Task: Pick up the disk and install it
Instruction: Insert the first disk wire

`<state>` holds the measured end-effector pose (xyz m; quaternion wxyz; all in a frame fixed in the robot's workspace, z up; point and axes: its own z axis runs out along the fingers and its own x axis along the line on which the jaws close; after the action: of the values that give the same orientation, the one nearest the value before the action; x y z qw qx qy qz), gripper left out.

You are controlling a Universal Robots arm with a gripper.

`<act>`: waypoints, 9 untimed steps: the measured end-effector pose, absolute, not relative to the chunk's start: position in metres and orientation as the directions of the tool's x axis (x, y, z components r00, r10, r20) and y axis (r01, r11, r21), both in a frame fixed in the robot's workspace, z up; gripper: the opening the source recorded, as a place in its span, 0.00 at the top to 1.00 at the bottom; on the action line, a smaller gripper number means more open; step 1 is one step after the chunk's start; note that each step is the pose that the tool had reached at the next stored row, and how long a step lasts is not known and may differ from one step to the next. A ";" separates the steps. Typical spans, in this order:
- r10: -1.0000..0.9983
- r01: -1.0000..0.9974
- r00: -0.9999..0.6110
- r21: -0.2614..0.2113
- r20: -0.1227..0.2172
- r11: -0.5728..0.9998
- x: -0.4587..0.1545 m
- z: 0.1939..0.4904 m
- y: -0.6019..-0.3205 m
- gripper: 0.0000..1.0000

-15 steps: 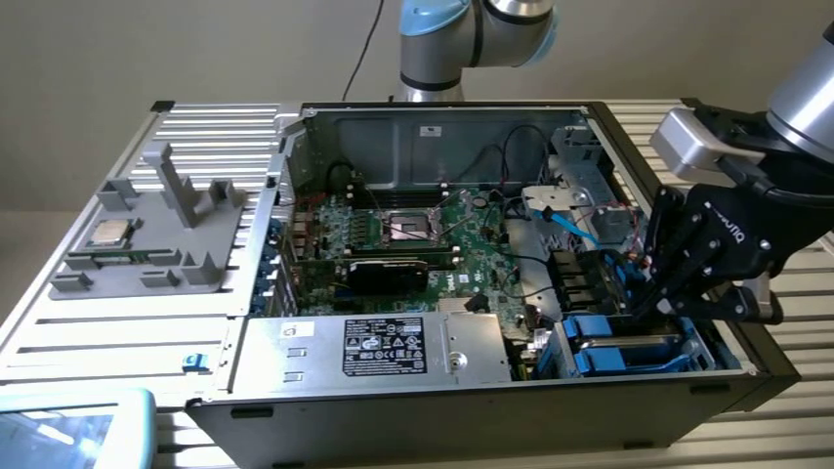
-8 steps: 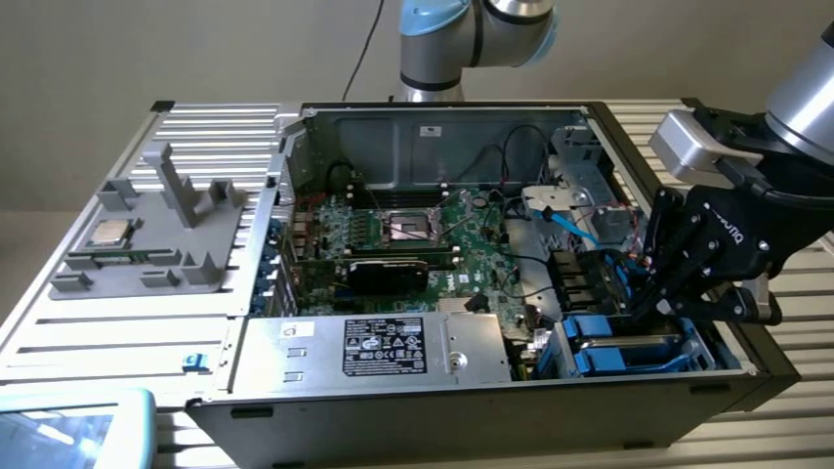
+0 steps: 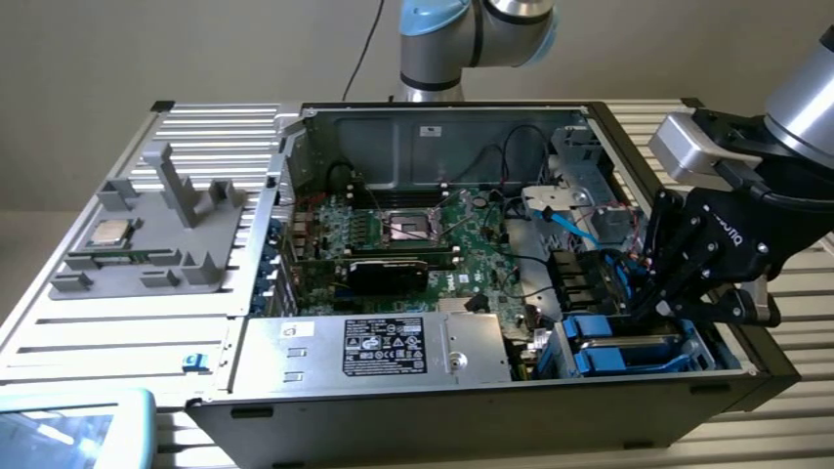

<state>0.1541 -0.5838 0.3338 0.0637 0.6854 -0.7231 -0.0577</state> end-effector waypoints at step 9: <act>-0.999 -0.984 -0.053 0.170 0.013 0.054 0.154 0.334 -0.584 0.82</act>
<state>0.1542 -0.5838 0.3336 0.0632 0.6852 -0.7233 -0.0574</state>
